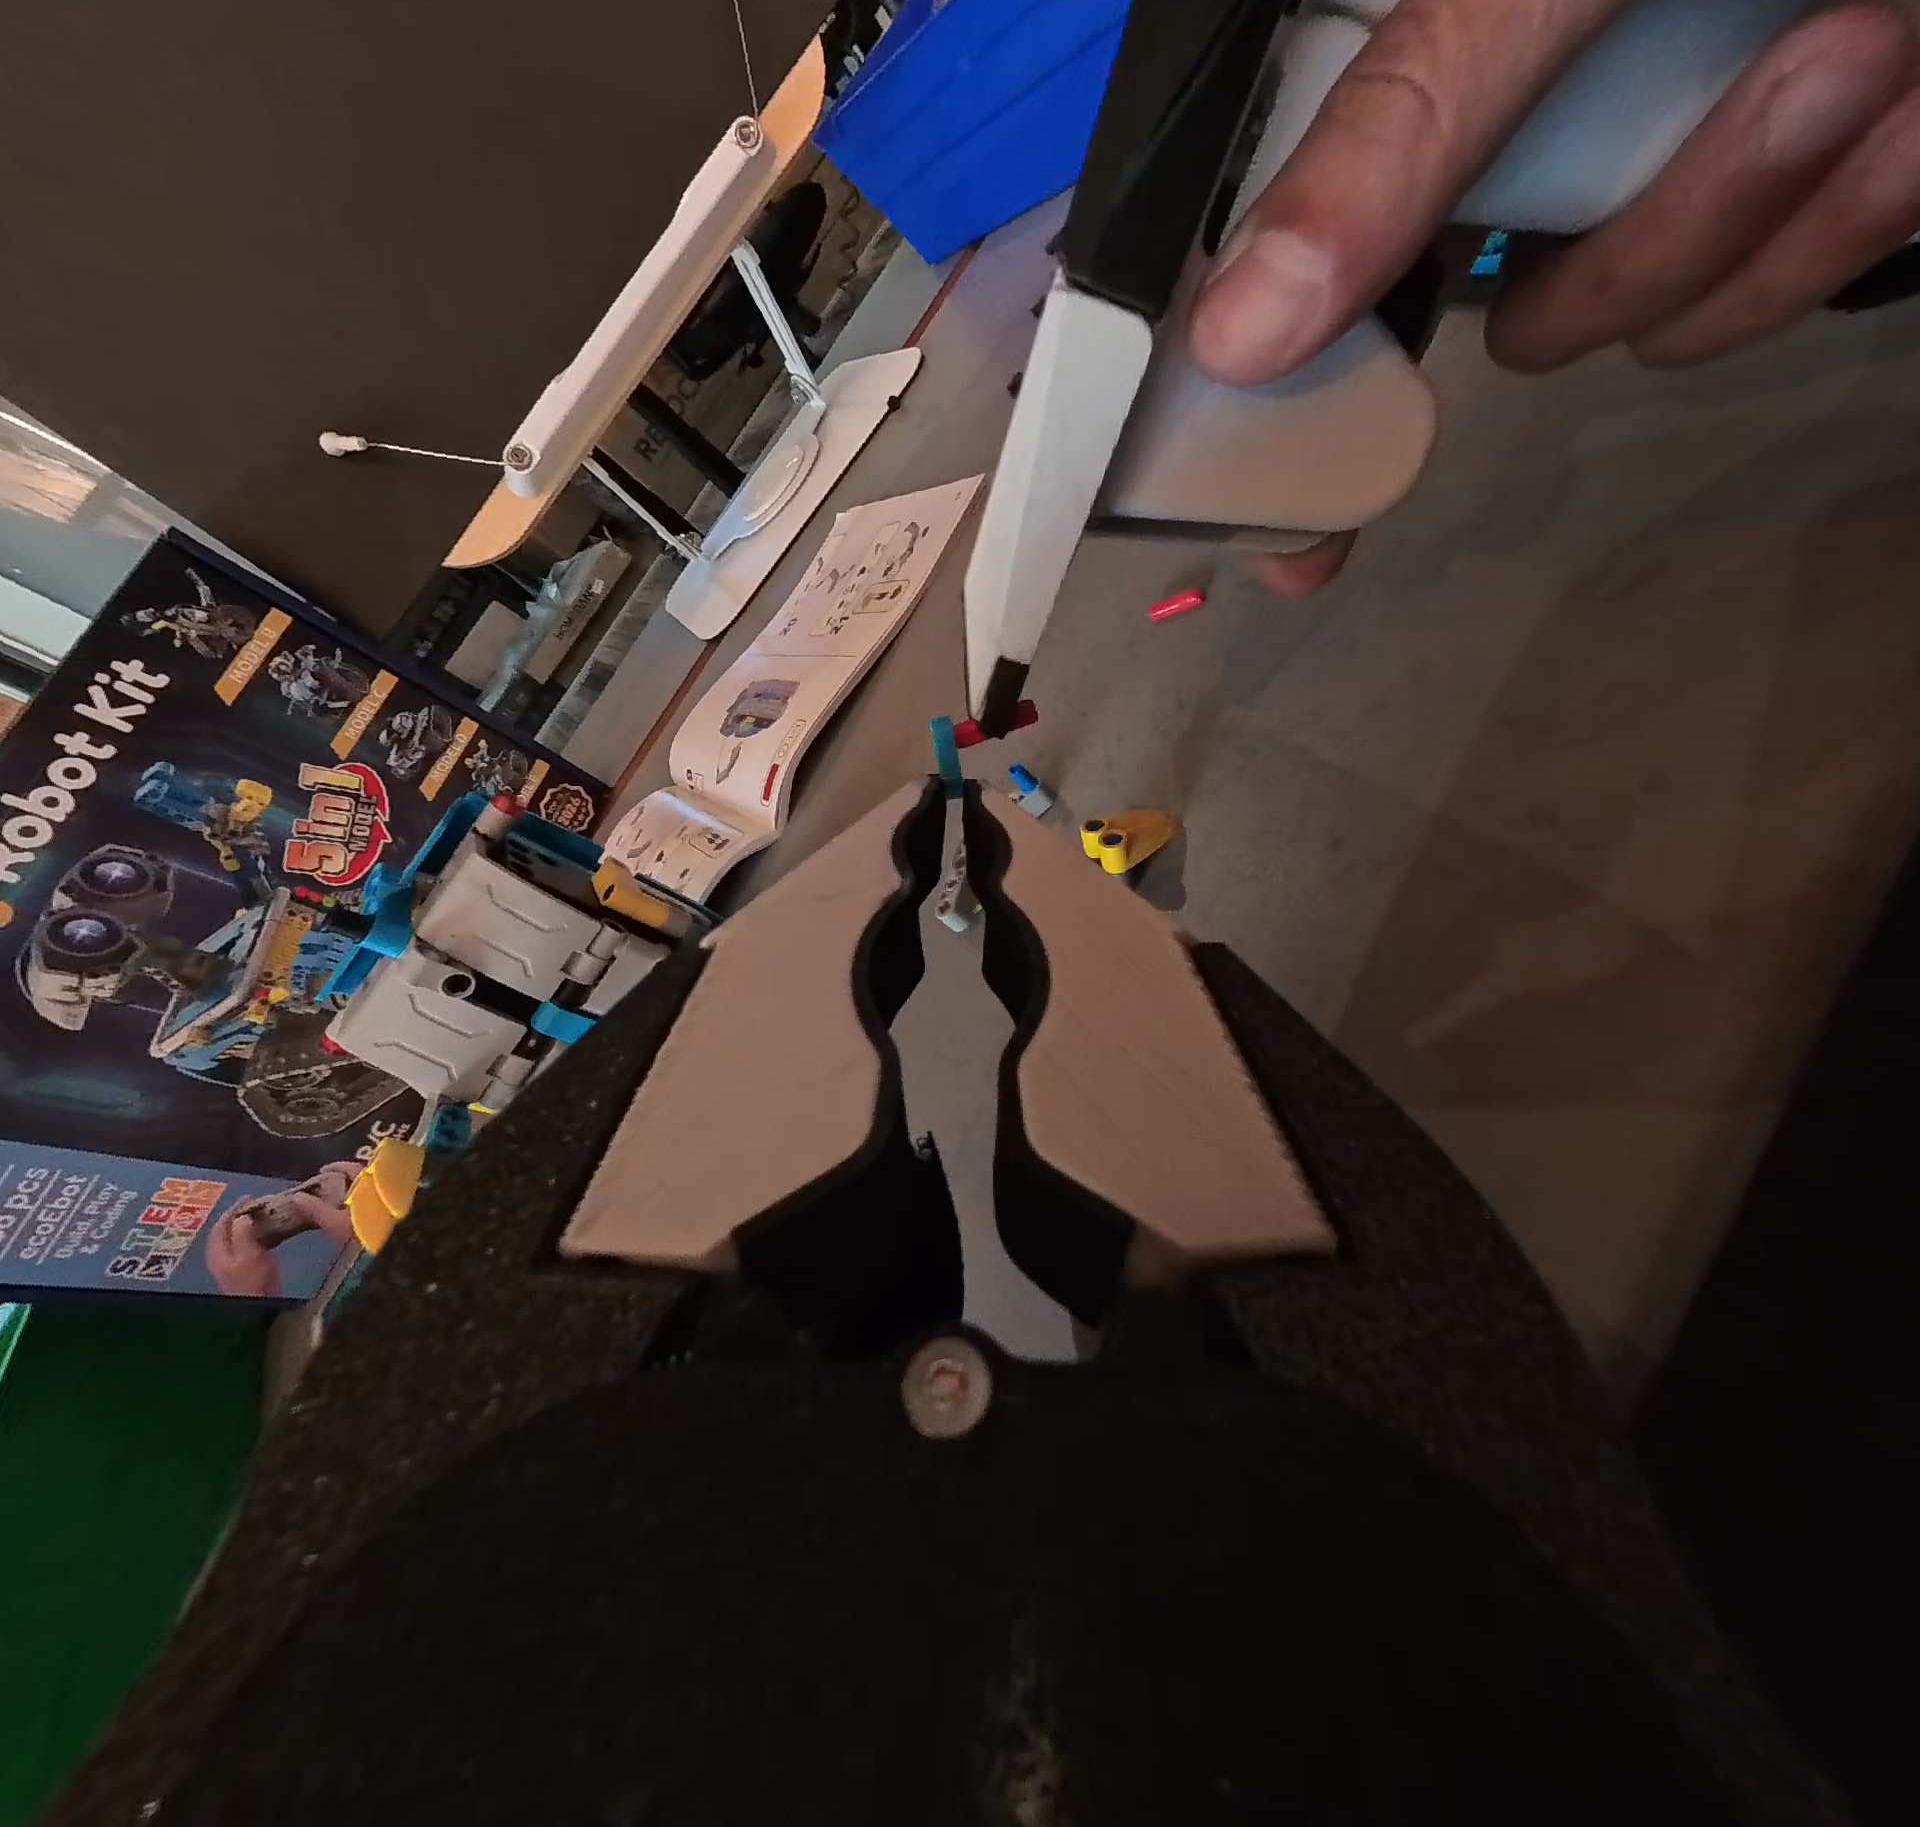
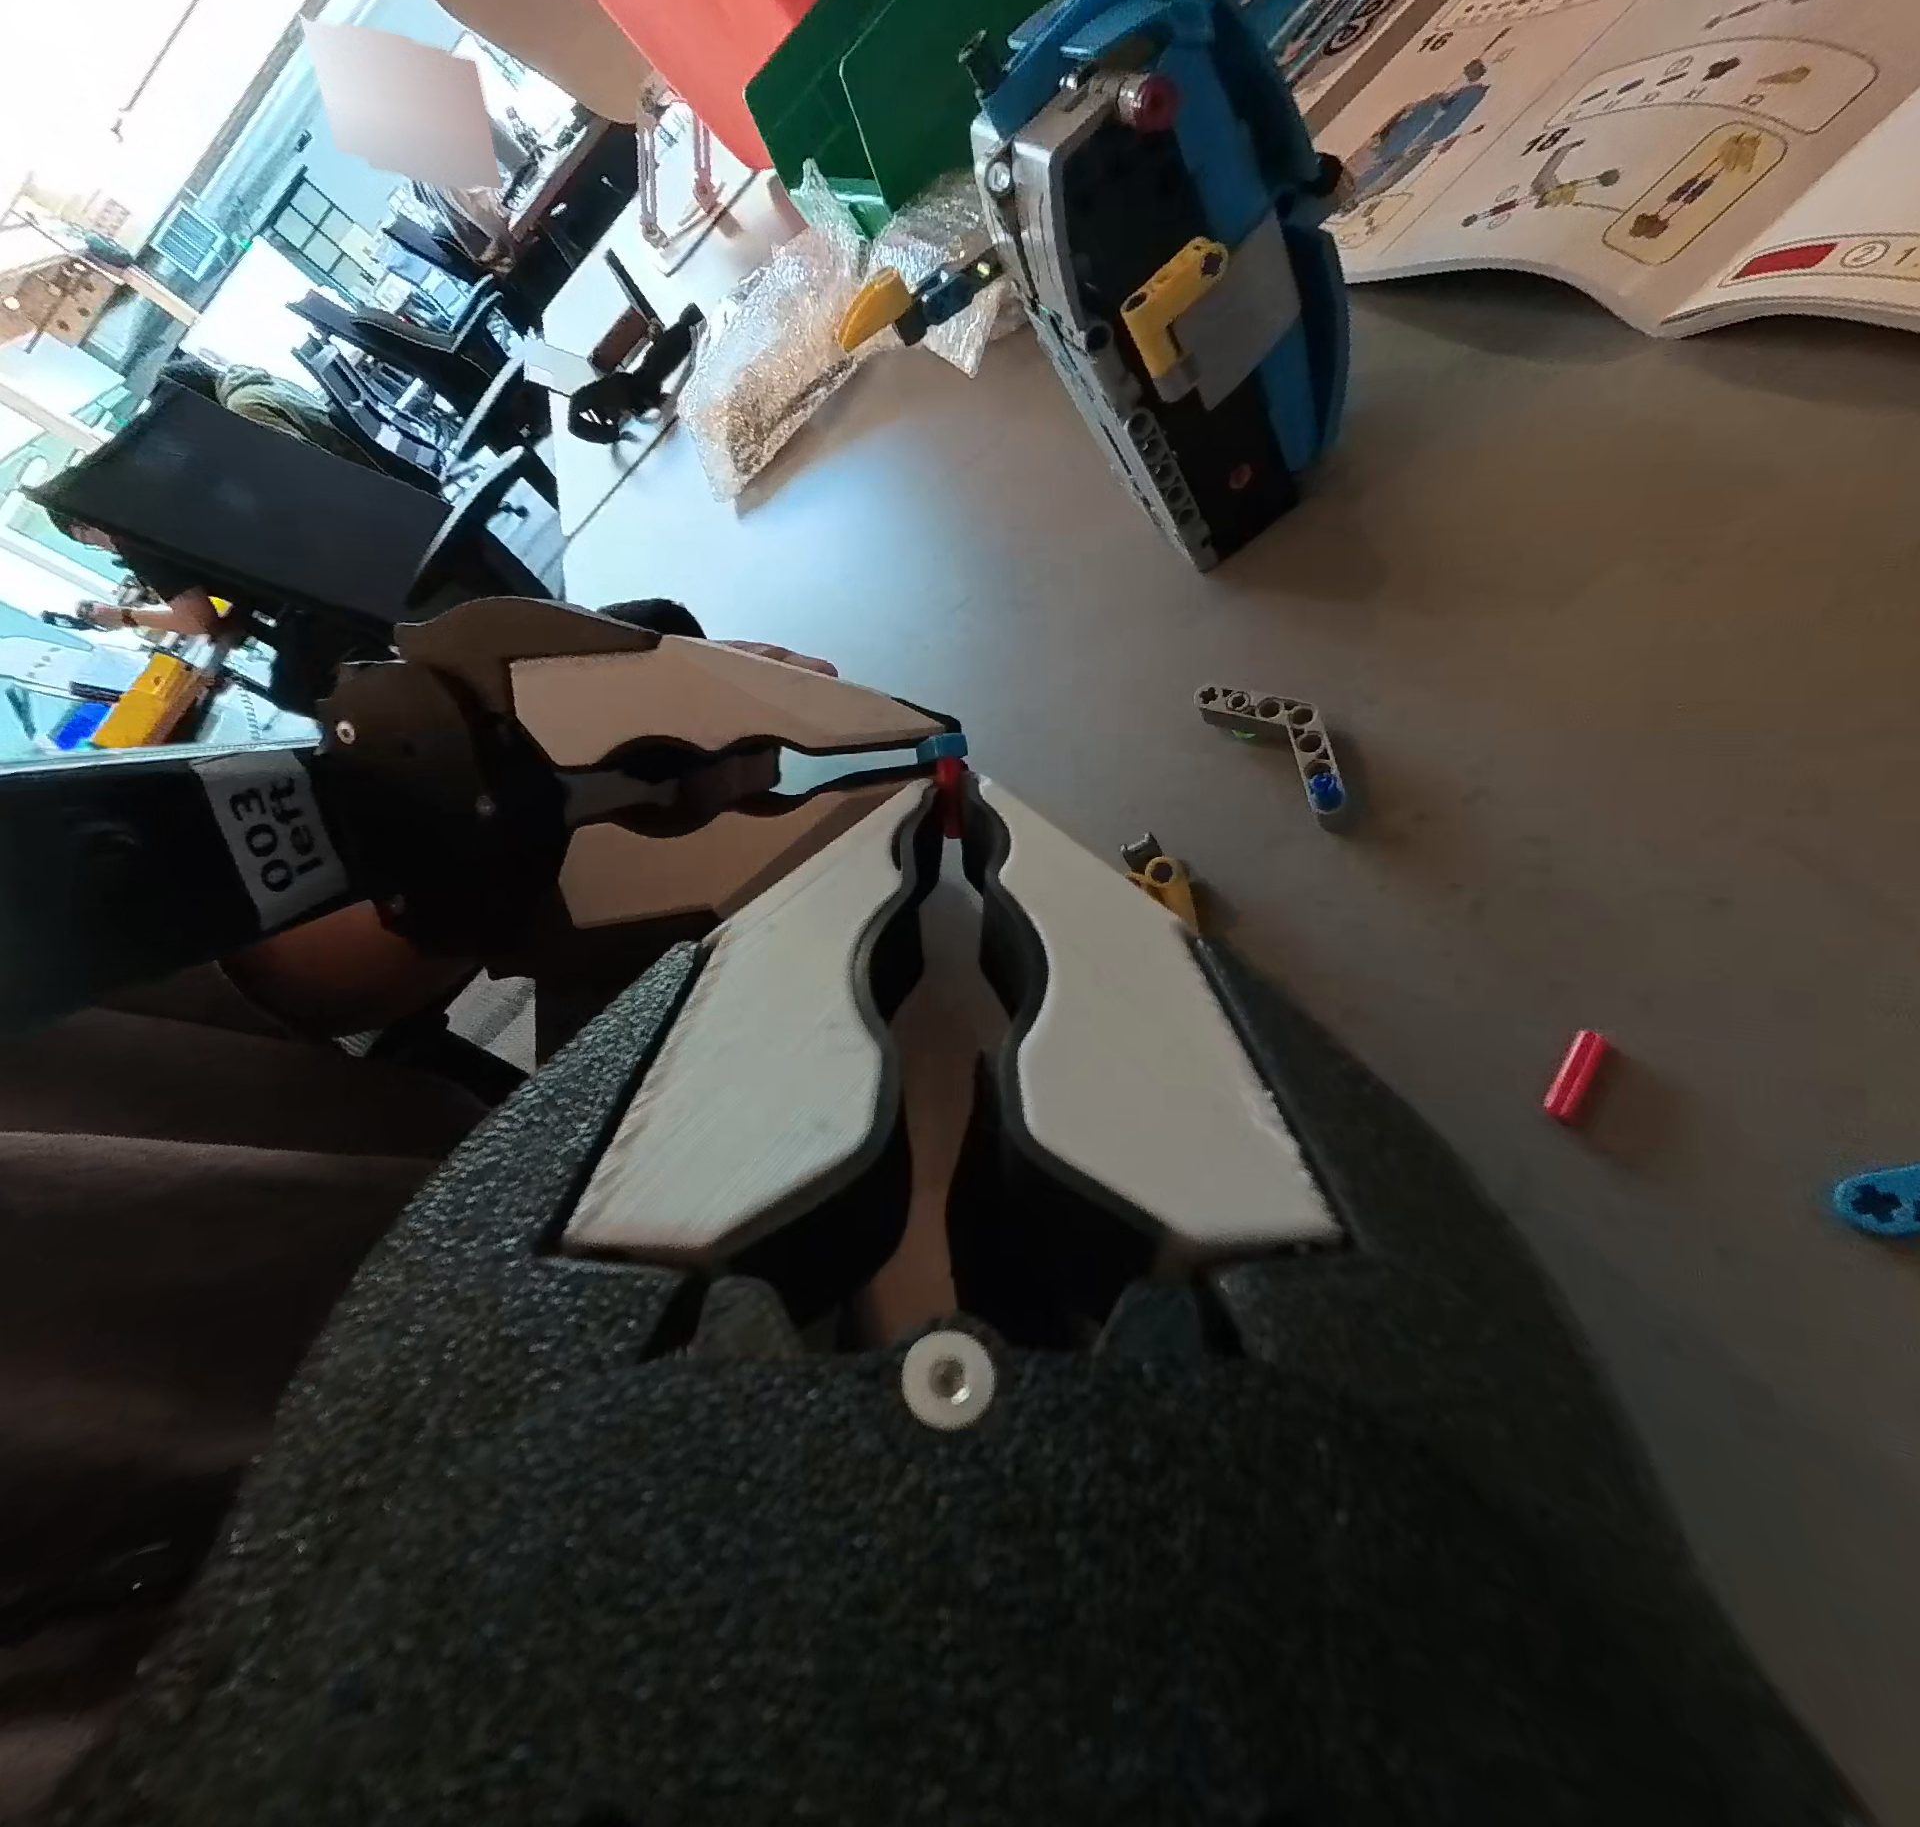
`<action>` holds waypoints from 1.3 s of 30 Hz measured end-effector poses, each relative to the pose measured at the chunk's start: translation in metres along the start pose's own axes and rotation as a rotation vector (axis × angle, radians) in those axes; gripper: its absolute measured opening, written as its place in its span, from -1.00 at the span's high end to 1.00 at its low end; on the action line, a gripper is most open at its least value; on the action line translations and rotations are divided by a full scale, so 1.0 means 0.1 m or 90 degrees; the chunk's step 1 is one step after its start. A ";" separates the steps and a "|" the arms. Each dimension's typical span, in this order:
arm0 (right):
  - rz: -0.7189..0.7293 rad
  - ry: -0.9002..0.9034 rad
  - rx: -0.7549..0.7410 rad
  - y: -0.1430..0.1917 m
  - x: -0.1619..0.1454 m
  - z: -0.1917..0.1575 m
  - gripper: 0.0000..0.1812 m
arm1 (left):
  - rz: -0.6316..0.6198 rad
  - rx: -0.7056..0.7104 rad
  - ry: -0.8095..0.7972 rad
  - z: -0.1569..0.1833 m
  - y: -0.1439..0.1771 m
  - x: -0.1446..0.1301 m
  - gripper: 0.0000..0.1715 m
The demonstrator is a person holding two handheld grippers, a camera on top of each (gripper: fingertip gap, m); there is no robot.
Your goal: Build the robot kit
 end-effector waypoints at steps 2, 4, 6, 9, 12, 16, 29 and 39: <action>0.007 -0.001 0.009 0.00 -0.01 0.01 0.98 | 0.003 -0.014 0.015 -0.01 0.00 0.00 0.97; 0.011 -0.005 0.016 0.00 -0.01 0.02 0.97 | 0.007 -0.038 0.042 -0.03 -0.01 -0.01 0.97; 0.016 -0.010 0.026 0.00 -0.01 0.03 0.98 | 0.012 -0.058 0.067 -0.06 -0.01 -0.02 0.97; 0.023 -0.033 0.057 -0.01 -0.01 0.06 0.98 | 0.015 -0.066 0.078 -0.07 -0.01 -0.03 0.97; 0.043 -0.072 0.108 -0.02 -0.03 0.11 0.98 | 0.020 -0.077 0.097 -0.08 -0.01 -0.03 0.97; 0.082 -0.149 0.210 -0.06 -0.04 0.16 0.98 | 0.040 -0.120 0.171 -0.16 0.00 -0.05 0.96; 0.113 -0.288 0.403 -0.12 -0.11 0.20 0.98 | 0.079 -0.026 0.042 -0.13 0.07 -0.02 0.97; 0.031 -0.227 0.342 -0.05 -0.14 0.21 0.99 | 0.087 0.039 -0.126 0.00 0.09 -0.03 0.97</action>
Point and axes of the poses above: each gripper's, where its closed fingertips meet, y back along the fingers, x out of its top, z = x × y across the jaws, the point moved 9 cm from there along y, back along the fingers, and after that the axes turned 15 degrees about -z, right-handed, at the moved point
